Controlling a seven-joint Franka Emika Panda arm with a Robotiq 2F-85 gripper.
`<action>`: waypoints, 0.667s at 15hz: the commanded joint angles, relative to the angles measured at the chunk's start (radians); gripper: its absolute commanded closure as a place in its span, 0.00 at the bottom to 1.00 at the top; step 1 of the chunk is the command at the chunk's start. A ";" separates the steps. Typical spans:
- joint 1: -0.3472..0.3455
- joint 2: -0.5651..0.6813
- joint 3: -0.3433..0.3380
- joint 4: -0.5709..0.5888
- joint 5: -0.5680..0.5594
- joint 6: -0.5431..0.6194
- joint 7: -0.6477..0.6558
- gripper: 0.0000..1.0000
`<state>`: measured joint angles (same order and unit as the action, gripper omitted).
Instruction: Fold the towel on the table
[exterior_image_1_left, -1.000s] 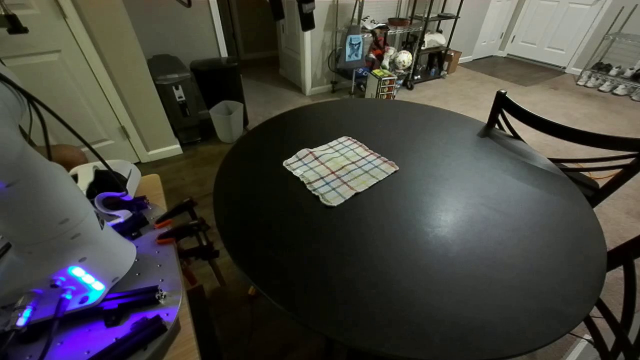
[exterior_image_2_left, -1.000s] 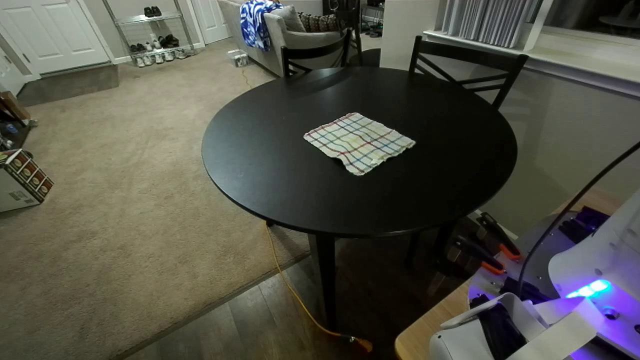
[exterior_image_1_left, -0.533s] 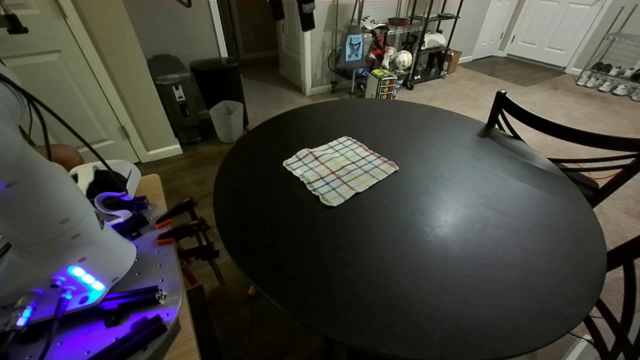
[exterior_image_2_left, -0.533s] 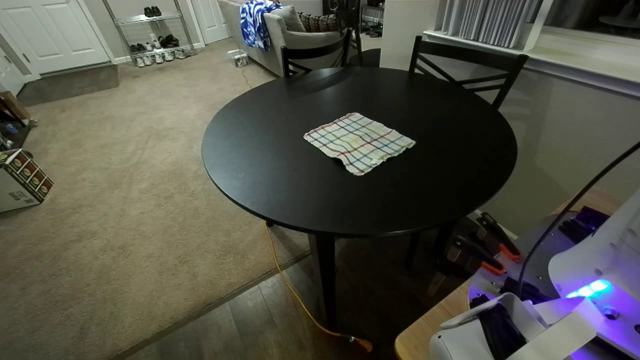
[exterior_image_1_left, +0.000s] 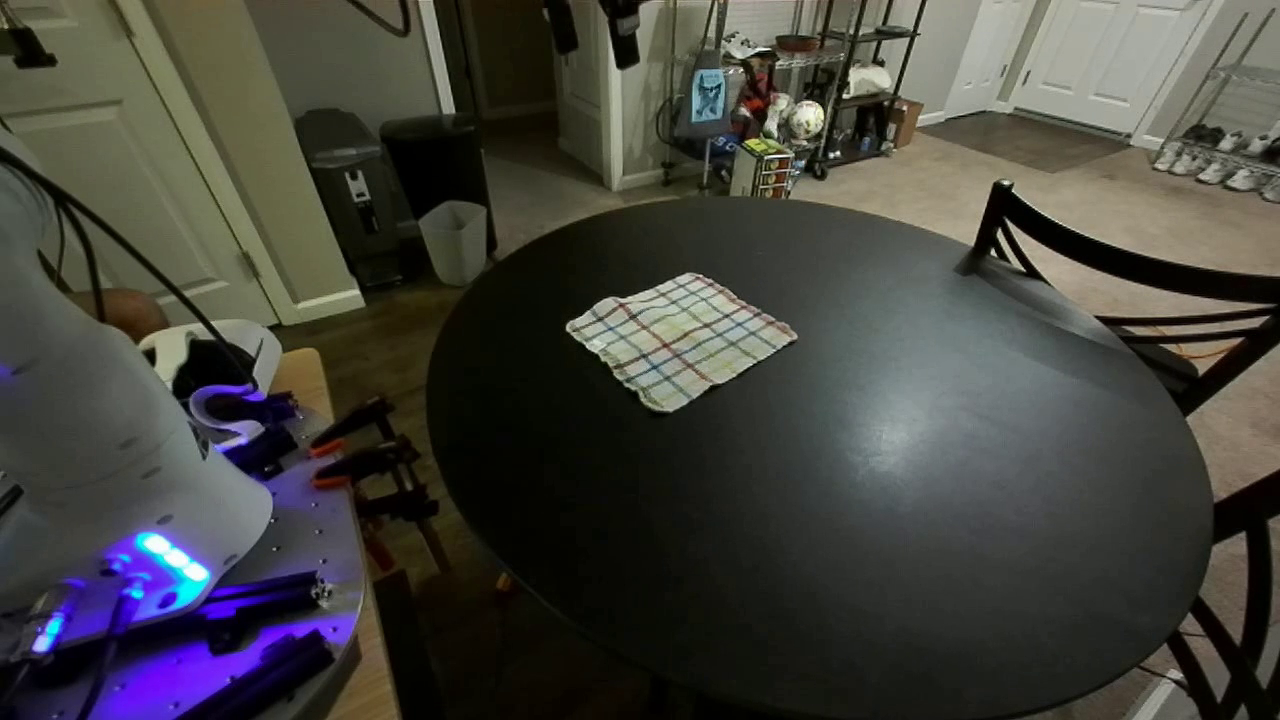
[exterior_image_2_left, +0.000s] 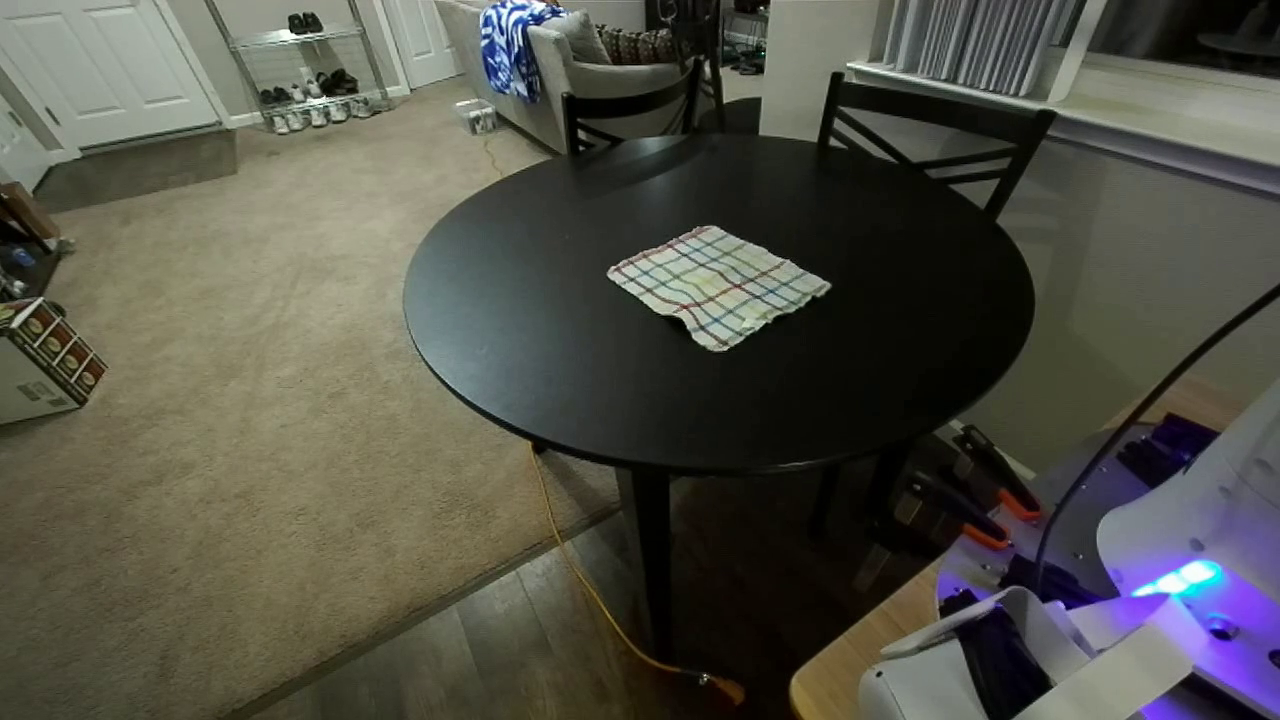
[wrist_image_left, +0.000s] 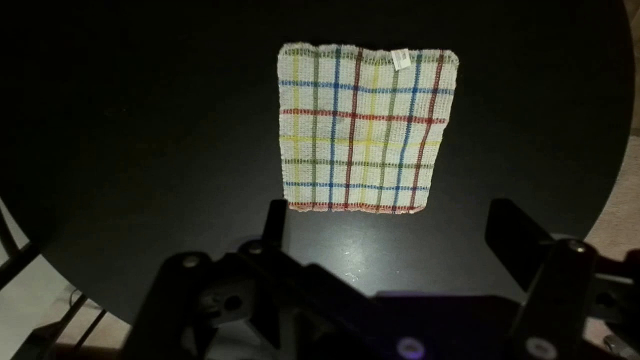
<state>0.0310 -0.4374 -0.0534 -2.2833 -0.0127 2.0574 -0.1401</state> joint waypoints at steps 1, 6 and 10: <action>-0.008 0.131 0.085 -0.010 -0.079 0.186 0.090 0.00; -0.021 0.339 0.138 0.000 -0.232 0.363 0.263 0.00; -0.007 0.472 0.115 0.028 -0.277 0.392 0.312 0.00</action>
<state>0.0274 -0.0485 0.0682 -2.2863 -0.2466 2.4239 0.1277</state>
